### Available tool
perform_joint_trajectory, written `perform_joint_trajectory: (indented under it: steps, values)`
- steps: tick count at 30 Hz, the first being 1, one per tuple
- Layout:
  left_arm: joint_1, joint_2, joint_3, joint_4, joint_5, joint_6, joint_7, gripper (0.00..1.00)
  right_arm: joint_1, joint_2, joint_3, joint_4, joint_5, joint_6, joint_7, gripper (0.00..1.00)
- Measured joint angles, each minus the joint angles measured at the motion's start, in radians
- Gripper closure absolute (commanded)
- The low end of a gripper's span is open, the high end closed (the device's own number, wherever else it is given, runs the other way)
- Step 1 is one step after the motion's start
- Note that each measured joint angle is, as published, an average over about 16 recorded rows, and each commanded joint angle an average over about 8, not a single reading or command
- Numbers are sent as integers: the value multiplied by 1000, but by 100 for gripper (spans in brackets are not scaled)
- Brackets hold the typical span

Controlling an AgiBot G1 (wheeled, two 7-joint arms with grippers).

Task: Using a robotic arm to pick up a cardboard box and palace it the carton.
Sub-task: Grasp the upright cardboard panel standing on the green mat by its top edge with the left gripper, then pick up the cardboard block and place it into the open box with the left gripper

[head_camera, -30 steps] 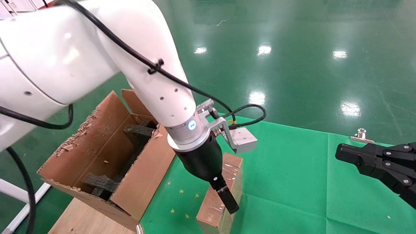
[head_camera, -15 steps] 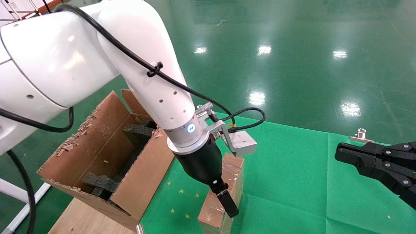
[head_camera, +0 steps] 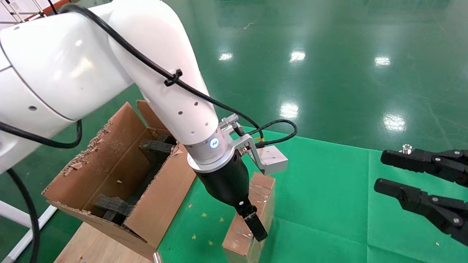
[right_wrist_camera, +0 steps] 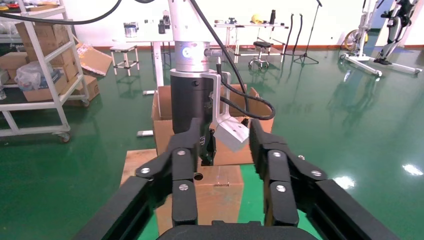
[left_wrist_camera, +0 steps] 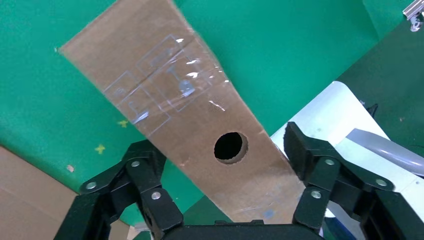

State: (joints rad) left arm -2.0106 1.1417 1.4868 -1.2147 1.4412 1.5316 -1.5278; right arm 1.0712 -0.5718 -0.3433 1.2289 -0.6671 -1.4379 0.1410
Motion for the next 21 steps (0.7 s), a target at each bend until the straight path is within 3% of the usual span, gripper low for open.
perform_joint_trajectory:
  steps: [13, 21]
  values:
    - [-12, -11, -4, -5, 6, 0, 5, 100, 0, 0, 0, 0, 0, 0, 0, 0]
    - [-84, -87, -42, -28, 12, -16, 45, 100, 0, 0, 0, 0, 0, 0, 0, 0]
